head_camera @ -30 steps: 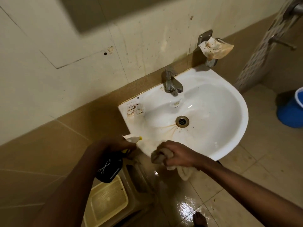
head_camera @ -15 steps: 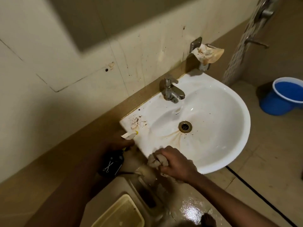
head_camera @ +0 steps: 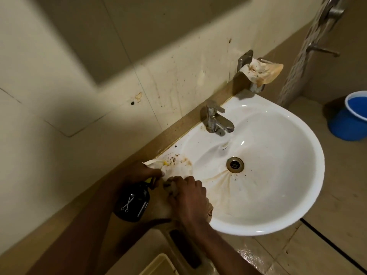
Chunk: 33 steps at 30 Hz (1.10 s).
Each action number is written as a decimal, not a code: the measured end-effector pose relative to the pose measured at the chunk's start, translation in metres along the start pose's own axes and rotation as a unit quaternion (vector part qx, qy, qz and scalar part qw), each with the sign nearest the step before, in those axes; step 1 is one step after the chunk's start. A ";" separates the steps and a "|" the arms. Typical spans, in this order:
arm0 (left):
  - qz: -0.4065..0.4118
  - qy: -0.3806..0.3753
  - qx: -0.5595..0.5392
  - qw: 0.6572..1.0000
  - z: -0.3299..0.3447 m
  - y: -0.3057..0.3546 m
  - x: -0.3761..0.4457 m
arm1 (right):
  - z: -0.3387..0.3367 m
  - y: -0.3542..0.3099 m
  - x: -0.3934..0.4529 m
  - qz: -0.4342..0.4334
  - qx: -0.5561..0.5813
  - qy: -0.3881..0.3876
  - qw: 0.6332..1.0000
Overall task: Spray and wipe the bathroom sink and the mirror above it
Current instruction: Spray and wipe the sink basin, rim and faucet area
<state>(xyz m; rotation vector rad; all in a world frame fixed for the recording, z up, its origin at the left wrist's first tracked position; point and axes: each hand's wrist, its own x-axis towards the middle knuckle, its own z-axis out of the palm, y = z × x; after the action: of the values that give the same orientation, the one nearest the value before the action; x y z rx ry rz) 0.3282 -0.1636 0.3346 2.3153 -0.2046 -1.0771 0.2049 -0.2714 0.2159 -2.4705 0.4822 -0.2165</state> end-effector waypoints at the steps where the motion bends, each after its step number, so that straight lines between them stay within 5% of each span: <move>1: 0.005 0.013 -0.002 1.000 -0.002 0.003 0.004 | 0.003 -0.003 0.004 0.001 -0.006 0.000 1.000; 4: 0.008 0.058 -0.024 0.998 -0.005 0.007 0.010 | 0.006 -0.007 0.007 0.003 -0.027 -0.002 1.000; 10: 0.024 0.003 -0.031 0.999 -0.010 0.015 0.021 | 0.008 -0.028 0.039 -0.017 -0.041 0.066 0.997; 15: 0.044 0.033 -0.043 0.998 -0.010 0.022 0.024 | 0.009 -0.026 0.111 0.113 -0.006 0.126 0.986; 21: 0.049 0.058 -0.007 0.997 -0.007 0.033 0.031 | 0.023 -0.035 0.028 -0.015 -0.027 0.069 0.997; 27: 0.048 0.076 -0.067 0.994 -0.002 0.054 0.037 | -0.017 -0.001 0.139 0.117 -0.045 0.070 0.990; 31: 0.064 0.063 -0.081 0.993 -0.006 0.054 0.034 | -0.007 0.003 0.130 0.153 -0.024 0.160 0.975; 33: 0.053 0.047 -0.079 0.994 -0.005 0.053 0.035 | 0.007 -0.014 0.090 0.096 0.003 0.172 0.980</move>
<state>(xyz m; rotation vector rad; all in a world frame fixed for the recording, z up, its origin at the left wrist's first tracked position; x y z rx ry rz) 0.3604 -0.2177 0.3440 2.1822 -0.1963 -0.8972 0.2933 -0.2921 0.2226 -2.3683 0.8577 -0.5690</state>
